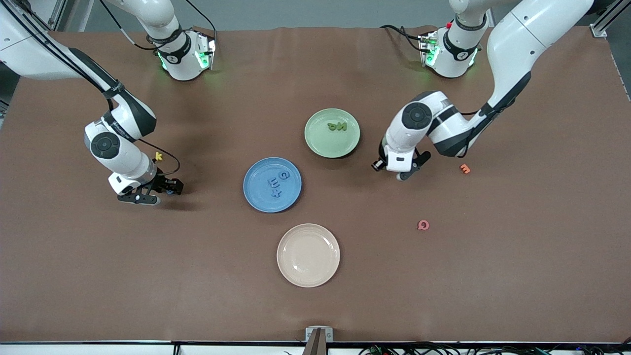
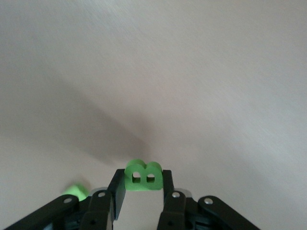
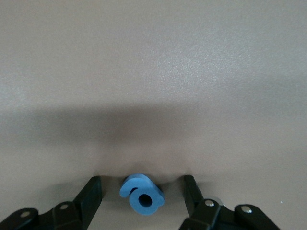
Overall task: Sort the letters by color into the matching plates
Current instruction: 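Carry B to green plate with the left gripper while the right gripper carries e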
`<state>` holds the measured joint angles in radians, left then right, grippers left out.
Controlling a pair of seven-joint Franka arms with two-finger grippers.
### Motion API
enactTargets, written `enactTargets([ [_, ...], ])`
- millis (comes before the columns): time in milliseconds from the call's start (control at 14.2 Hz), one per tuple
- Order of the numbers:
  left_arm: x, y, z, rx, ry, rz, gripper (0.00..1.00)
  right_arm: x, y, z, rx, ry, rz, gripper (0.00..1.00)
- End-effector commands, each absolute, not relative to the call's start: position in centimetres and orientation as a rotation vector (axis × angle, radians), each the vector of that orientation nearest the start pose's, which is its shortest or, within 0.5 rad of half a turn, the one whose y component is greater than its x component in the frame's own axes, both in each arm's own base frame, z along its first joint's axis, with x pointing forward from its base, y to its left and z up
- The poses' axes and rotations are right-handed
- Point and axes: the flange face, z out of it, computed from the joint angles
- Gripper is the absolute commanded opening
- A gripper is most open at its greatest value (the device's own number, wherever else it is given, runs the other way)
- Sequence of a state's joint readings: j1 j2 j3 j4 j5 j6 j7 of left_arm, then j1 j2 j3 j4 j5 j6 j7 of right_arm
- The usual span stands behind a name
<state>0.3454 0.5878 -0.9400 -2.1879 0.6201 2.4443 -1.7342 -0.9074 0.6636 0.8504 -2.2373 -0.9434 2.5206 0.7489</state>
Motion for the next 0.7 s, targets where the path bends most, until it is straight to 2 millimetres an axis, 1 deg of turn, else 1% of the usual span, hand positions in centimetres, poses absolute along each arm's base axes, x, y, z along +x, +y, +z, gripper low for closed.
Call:
enactTargets([
  [0, 44.1, -34.7, 25.4, -2.969, -1.151, 0.11, 0.22, 51.0, 0.1, 15.2, -3.148, 0.159, -0.002, 0.77],
  [141, 42.2, -38.4, 26.4, -2.997, -1.133, 0.138, 0.22, 50.9, -0.1, 15.2, -3.147, 0.159, 0.003, 0.77],
  [211, 40.7, -40.2, 26.4, -3.002, -1.121, 0.162, 0.22, 50.9, 0.1, 15.2, -3.147, 0.152, 0.002, 0.77],
  [282, 39.4, -41.4, 26.3, -3.006, -1.097, 0.172, 0.22, 50.9, 0.1, 15.2, -3.146, 0.152, 0.002, 0.75],
  [352, 38.0, -42.7, 26.1, -3.007, -1.077, 0.177, 0.22, 50.9, 0.0, 15.2, -3.147, 0.147, 0.002, 0.68],
  [493, 35.9, -44.3, 25.2, -2.997, -1.049, 0.195, 0.22, 50.9, 0.0, 15.2, -3.147, 0.143, 0.002, 0.49],
  [634, 34.3, -45.7, 23.9, -2.979, -1.025, 0.183, 0.22, 51.0, 0.0, 15.3, -3.148, 0.139, -0.004, 0.2],
])
